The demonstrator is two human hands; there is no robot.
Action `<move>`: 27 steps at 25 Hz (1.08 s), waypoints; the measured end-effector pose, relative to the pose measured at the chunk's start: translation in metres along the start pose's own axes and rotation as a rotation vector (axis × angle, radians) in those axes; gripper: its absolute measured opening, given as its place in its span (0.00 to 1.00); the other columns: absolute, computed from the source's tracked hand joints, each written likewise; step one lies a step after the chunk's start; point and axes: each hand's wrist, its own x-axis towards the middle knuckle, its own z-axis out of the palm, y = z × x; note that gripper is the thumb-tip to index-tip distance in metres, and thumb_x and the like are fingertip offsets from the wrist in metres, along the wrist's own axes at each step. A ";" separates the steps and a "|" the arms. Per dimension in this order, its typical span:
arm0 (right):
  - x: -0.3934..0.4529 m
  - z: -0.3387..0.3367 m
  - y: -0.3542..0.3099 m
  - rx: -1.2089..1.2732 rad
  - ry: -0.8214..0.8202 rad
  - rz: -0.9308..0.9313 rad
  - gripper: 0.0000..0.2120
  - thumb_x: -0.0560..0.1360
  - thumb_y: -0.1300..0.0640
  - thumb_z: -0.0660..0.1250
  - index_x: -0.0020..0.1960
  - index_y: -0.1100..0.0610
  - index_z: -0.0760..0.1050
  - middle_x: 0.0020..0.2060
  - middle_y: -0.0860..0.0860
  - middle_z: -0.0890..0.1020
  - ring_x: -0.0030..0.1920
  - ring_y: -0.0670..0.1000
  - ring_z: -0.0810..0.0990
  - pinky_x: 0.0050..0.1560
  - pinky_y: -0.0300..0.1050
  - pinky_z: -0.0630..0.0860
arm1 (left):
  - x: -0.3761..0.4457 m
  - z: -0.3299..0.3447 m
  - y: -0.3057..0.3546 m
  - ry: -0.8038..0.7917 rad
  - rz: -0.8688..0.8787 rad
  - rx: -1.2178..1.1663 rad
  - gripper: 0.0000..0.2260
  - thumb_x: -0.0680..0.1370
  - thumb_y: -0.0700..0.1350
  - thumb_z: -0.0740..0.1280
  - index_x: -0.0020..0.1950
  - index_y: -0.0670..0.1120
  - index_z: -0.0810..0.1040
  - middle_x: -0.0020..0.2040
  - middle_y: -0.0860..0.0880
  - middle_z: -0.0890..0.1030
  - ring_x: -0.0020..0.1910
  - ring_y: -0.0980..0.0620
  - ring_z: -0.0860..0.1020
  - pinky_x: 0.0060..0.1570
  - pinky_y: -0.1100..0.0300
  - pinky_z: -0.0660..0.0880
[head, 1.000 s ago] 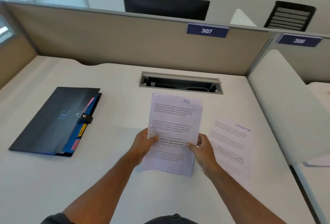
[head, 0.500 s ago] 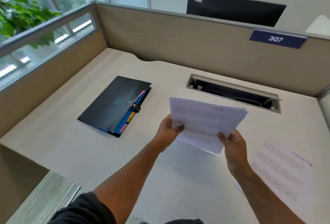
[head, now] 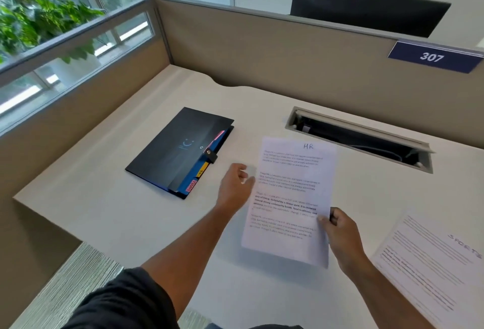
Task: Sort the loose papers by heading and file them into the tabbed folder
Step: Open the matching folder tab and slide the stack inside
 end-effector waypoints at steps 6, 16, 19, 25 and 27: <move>-0.007 0.024 0.012 0.015 -0.051 0.103 0.06 0.82 0.63 0.65 0.50 0.57 0.80 0.46 0.48 0.88 0.48 0.53 0.85 0.47 0.48 0.80 | 0.046 -0.061 -0.031 0.376 0.076 0.490 0.17 0.77 0.37 0.67 0.66 0.45 0.74 0.61 0.47 0.76 0.60 0.47 0.71 0.60 0.52 0.70; -0.001 0.052 0.003 0.004 -0.057 0.157 0.07 0.82 0.63 0.65 0.51 0.56 0.81 0.45 0.45 0.88 0.49 0.51 0.86 0.51 0.51 0.81 | 0.095 -0.104 -0.067 0.327 -0.033 0.928 0.26 0.73 0.38 0.67 0.71 0.42 0.67 0.68 0.39 0.69 0.65 0.38 0.68 0.61 0.46 0.71; 0.001 0.059 0.003 0.004 -0.065 0.169 0.07 0.82 0.63 0.65 0.51 0.56 0.81 0.46 0.45 0.88 0.49 0.52 0.86 0.51 0.51 0.81 | 0.099 -0.114 -0.062 0.300 0.005 0.867 0.17 0.74 0.35 0.67 0.63 0.41 0.74 0.60 0.41 0.76 0.58 0.41 0.72 0.49 0.50 0.75; 0.010 0.076 -0.005 0.034 -0.099 0.174 0.06 0.82 0.62 0.66 0.52 0.56 0.81 0.47 0.46 0.88 0.51 0.53 0.86 0.52 0.53 0.81 | 0.108 -0.145 -0.042 0.353 0.009 0.757 0.09 0.75 0.36 0.67 0.50 0.46 0.84 0.46 0.47 0.80 0.43 0.46 0.77 0.39 0.54 0.73; 0.013 0.080 -0.013 0.054 -0.117 0.172 0.06 0.82 0.63 0.66 0.52 0.56 0.82 0.47 0.46 0.88 0.50 0.52 0.86 0.48 0.49 0.80 | 0.108 -0.153 -0.035 0.347 0.003 0.736 0.13 0.75 0.35 0.65 0.50 0.48 0.86 0.47 0.48 0.83 0.43 0.47 0.79 0.39 0.56 0.73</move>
